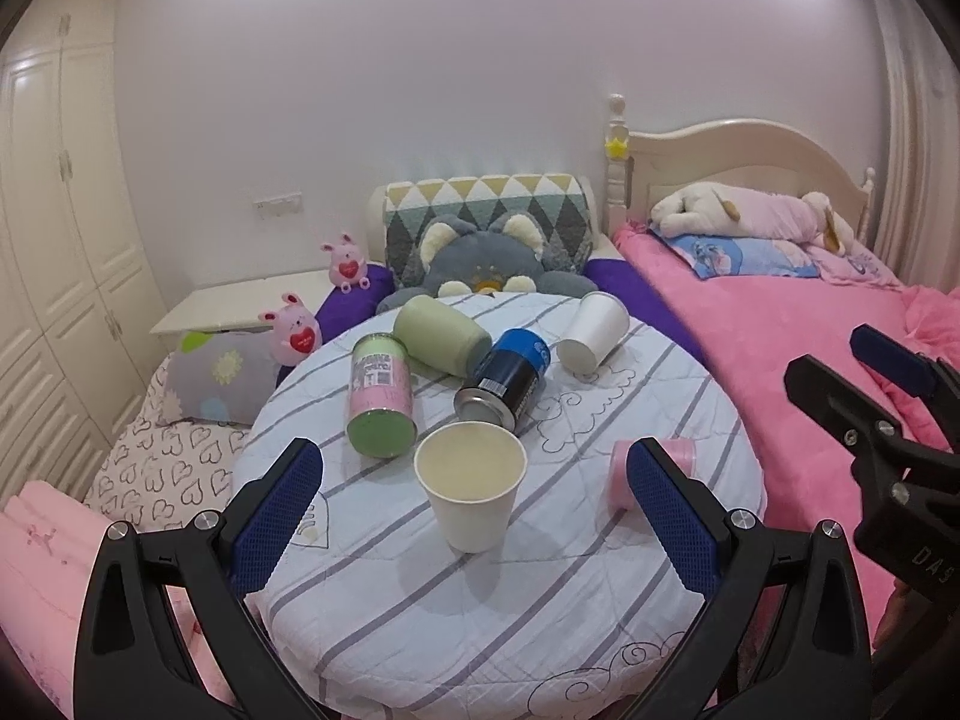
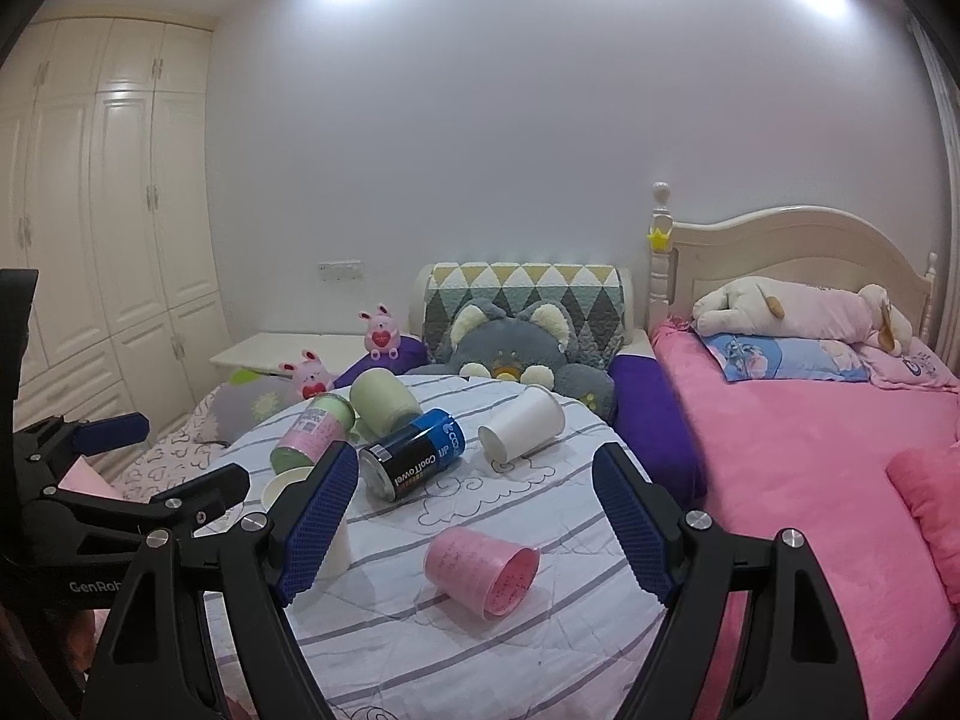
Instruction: Flip cup upright
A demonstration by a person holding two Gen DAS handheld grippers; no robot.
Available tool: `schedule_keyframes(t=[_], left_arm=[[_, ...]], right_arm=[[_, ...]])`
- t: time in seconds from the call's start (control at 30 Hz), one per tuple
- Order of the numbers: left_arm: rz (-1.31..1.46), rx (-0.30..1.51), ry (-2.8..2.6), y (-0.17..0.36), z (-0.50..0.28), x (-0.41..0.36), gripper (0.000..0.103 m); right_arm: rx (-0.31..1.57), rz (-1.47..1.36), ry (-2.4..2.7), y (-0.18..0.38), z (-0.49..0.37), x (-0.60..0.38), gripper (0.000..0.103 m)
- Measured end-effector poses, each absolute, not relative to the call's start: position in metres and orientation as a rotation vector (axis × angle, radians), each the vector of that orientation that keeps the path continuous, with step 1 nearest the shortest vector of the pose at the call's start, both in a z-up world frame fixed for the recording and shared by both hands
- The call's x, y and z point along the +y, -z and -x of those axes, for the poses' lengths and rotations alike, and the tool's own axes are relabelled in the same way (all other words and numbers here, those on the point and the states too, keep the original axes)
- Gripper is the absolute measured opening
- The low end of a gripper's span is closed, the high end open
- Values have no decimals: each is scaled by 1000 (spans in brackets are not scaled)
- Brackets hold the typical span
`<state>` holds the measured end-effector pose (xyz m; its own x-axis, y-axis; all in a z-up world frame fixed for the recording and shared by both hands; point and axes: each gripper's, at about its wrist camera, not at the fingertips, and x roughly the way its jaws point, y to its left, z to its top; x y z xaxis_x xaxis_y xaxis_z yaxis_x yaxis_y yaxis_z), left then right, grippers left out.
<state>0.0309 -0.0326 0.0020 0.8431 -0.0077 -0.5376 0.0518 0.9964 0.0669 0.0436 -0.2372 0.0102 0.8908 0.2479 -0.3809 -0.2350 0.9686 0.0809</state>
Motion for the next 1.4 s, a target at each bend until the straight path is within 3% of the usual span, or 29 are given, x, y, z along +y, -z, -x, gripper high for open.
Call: schedule_keyframes(t=[1.4], left_arm=[[-59,526,26,-7,-33,-21,103]], right_arm=[[401,-26,-236,-13,-42,-226,82]])
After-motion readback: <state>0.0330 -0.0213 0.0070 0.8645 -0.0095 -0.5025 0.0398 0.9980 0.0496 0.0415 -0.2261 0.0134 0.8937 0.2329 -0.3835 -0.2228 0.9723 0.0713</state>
